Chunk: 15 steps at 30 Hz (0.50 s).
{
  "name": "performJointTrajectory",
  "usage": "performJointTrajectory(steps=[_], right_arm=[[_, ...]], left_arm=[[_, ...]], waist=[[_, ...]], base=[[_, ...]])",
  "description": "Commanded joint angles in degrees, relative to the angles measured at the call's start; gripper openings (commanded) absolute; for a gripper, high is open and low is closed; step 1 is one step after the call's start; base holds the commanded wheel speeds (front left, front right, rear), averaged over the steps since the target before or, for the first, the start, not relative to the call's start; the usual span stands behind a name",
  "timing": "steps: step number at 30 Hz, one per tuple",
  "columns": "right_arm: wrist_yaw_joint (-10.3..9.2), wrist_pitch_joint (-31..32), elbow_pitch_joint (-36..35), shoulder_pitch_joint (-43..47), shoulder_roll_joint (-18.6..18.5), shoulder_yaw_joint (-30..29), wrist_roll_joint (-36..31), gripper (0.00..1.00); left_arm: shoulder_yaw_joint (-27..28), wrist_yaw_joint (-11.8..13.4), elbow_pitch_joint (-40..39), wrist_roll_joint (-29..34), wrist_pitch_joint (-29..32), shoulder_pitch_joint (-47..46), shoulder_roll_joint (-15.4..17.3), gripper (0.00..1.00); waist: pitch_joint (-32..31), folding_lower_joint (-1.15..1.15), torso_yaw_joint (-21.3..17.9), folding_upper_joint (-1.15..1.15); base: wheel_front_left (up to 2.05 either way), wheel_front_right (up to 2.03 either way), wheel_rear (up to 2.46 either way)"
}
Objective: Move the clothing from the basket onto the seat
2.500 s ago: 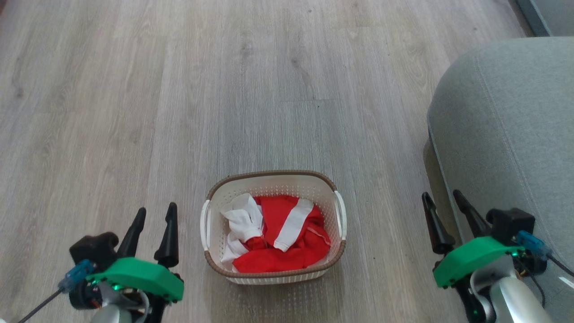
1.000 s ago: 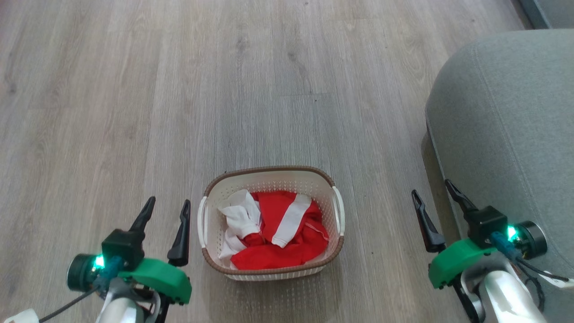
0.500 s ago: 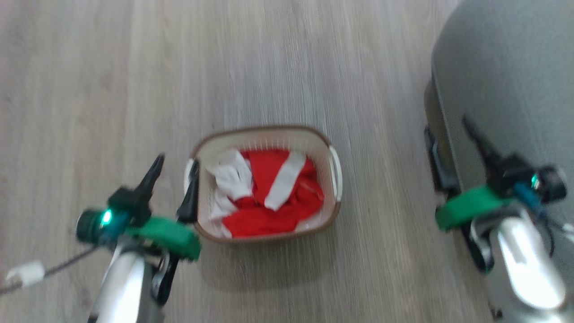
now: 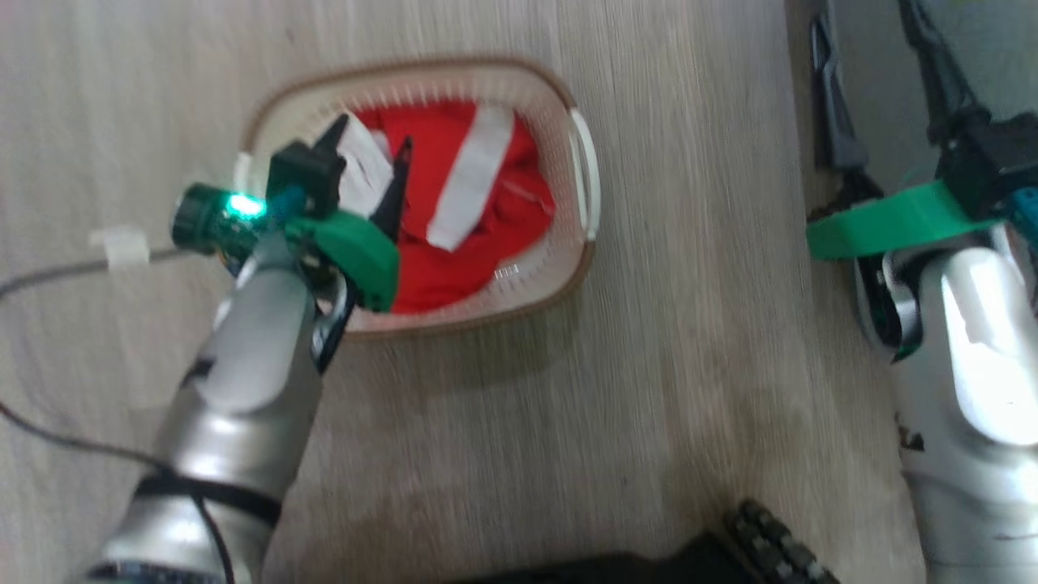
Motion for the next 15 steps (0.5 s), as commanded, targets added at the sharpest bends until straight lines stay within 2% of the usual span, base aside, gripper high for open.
performJointTrajectory(steps=[1, 2, 7, 15], right_arm=[[-0.01, -0.51, -2.45, -0.52, 0.92, 0.90, -0.28, 1.00], [-0.01, -0.51, -2.45, -0.52, 0.92, 0.90, -0.28, 1.00], [-0.01, -0.51, -3.70, -2.22, 2.42, 1.91, 1.40, 1.00], [-0.01, -0.51, -7.17, -3.46, 3.53, 4.08, 1.95, 1.00]], left_arm=[[0.42, 1.03, 2.75, -0.05, -0.65, -2.61, 0.95, 1.00], [0.42, 1.03, 2.75, -0.05, -0.65, -2.61, 0.95, 1.00], [-0.41, 2.83, 13.99, -0.57, 0.60, -9.71, 1.18, 1.00], [-0.22, 4.76, 25.12, -0.34, 1.60, -19.39, 4.21, 1.00]], waist=[[6.86, -0.02, -3.08, 0.00], [6.86, -0.02, -3.08, 0.00], [10.70, -0.02, -5.81, 0.00], [16.52, -0.02, -9.73, 0.00]], base=[[0.00, 0.00, 0.00], [0.00, 0.00, 0.00], [0.00, 0.00, 0.00], [0.00, 0.00, 0.00]])
